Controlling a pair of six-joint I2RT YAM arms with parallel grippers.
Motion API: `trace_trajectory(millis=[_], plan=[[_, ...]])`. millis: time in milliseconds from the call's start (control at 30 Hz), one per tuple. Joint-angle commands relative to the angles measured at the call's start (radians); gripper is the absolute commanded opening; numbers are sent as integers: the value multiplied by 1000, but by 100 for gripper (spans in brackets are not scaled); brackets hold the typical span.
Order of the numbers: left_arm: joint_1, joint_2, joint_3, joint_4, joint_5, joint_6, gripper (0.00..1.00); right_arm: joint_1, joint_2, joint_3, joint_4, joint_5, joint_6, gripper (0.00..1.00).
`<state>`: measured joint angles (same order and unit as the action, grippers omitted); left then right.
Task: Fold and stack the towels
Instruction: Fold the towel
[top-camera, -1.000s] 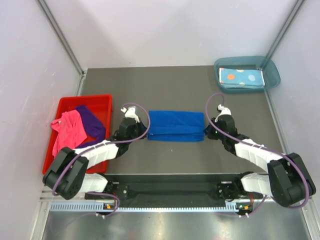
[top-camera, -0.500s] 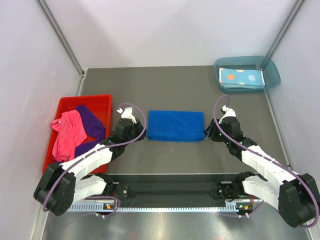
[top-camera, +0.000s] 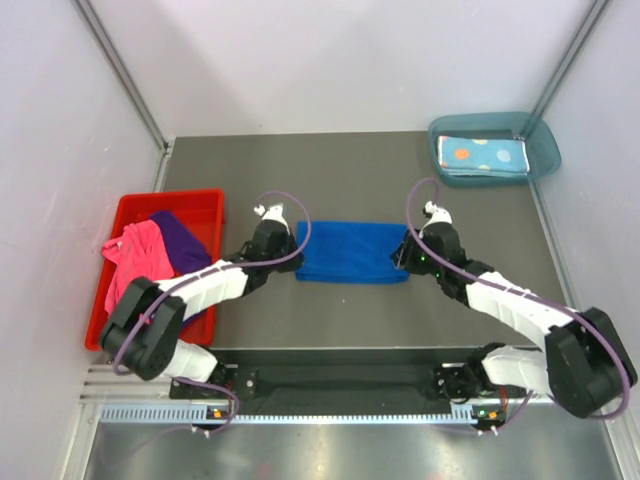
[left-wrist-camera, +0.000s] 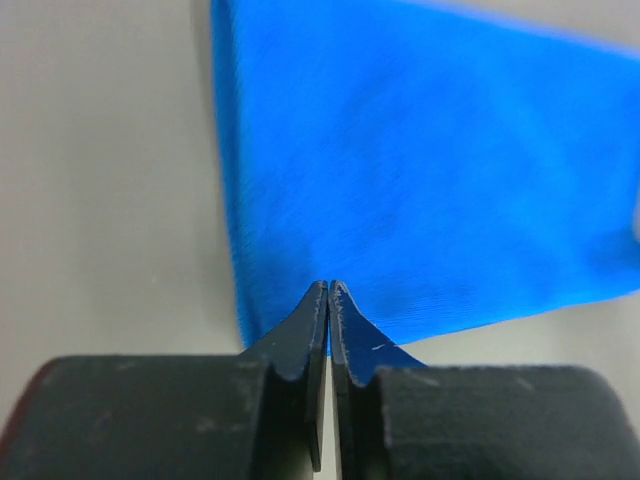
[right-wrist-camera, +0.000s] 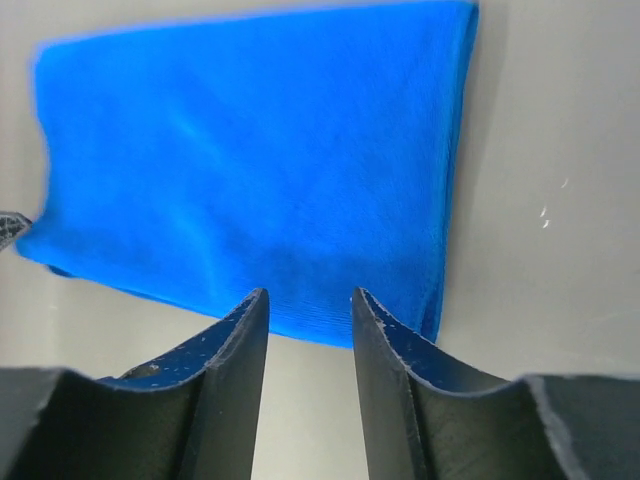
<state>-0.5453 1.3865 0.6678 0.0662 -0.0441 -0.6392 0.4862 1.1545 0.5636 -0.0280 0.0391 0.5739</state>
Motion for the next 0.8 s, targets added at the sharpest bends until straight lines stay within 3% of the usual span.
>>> trace_trajectory(millis=[0,100,433,600,767], plan=[[-2,55,-63,108,26,-45,5,12,60,-63,143,-13,56,38],[-5,69,-122,119,18,-73,0,12,93,-134,178,-24,79,38],[-5,63,-160,107,-7,-70,0,2,77,-163,157,-13,81,36],[-5,-9,-59,-25,-36,-22,1,-6,-7,-119,67,-15,55,38],[-4,-66,88,-155,-66,42,10,-24,-93,-50,-24,-7,26,41]])
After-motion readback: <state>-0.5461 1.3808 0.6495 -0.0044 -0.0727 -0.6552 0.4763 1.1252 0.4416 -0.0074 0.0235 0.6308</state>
